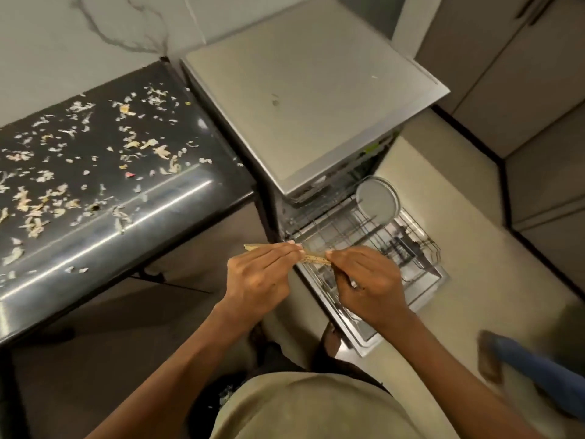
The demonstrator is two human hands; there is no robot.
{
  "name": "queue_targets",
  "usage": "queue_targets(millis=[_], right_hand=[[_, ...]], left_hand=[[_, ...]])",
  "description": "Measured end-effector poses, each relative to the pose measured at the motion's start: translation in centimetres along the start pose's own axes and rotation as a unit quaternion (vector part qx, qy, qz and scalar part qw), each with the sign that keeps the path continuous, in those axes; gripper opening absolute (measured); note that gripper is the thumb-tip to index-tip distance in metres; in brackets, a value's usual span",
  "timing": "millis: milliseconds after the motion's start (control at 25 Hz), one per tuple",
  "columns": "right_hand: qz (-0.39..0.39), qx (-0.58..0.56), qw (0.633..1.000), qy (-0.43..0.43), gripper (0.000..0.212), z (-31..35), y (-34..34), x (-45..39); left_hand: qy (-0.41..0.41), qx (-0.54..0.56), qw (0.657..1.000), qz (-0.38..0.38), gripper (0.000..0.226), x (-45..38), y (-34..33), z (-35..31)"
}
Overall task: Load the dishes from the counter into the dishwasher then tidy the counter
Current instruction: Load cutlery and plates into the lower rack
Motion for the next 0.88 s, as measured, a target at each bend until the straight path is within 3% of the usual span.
queue_targets(millis=[400, 880], right_hand=[[-0.019, 0.024, 0.995, -0.096, 0.02, -9.8, 6.7, 7.1], [-0.026, 0.104, 0.97, -0.217, 0.02, -21.4, 4.3, 7.3]], left_hand=[[-0.001, 0.069, 0.99, 0.125, 0.036, -3.0, -13.3, -6.2], [-0.043, 0.046, 0.941, 0.332, 0.031, -8.3, -27.9, -0.9]])
Point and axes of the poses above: each hand's wrist, its own x-axis away from the middle knuckle, its own y-axis out of the back of the hand, z = x × y, the point moved 3 cm from there along -x, towards the middle knuckle, and after that the axes turned 4 degrees about -x, right-handed, at the moved point
